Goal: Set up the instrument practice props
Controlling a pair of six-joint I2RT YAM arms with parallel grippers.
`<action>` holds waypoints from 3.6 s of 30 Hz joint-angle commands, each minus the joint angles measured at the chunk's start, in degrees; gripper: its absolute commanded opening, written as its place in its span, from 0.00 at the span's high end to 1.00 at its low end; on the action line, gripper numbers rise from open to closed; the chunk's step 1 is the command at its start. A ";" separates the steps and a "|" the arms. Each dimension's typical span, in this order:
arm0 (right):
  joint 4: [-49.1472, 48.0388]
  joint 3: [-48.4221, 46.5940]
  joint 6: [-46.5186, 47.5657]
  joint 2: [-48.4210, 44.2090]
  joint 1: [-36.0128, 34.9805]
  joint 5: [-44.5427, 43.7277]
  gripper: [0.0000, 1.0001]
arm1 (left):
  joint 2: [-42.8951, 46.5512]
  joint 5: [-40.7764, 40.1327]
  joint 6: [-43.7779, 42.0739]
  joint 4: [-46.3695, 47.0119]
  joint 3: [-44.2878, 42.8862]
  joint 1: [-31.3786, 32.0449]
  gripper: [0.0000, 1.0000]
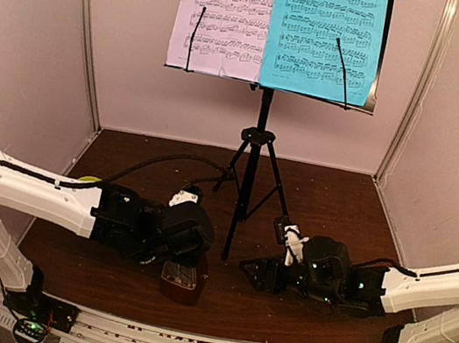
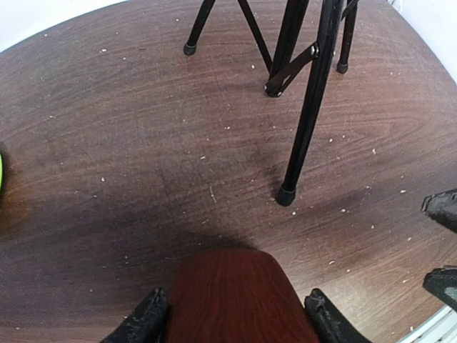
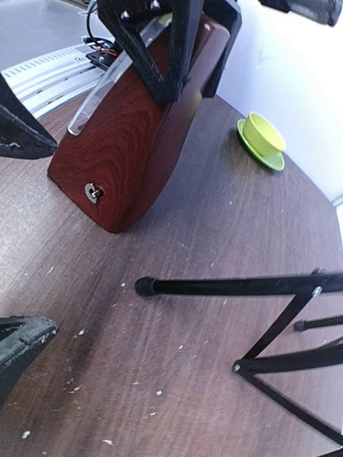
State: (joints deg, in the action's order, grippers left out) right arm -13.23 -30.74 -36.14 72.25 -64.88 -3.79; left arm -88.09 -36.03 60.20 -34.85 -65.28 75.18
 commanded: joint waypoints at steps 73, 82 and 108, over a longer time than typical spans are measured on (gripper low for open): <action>-25.25 -21.73 38.06 28.55 -12.59 -18.72 0.78 | -12.89 -5.58 -12.15 -50.75 -53.13 -0.21 1.00; -25.66 -21.35 38.18 28.39 -12.58 -14.34 0.87 | -12.25 -5.40 -13.11 -49.24 -52.30 -0.21 1.00; -33.44 -17.61 16.37 27.66 -5.64 2.25 1.00 | -4.64 -5.58 -12.56 -41.04 -42.05 -0.03 1.00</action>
State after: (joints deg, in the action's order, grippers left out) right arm -41.76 -49.58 -11.18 100.40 -73.23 -8.56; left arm -96.03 -39.44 48.27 -80.51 -107.90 75.05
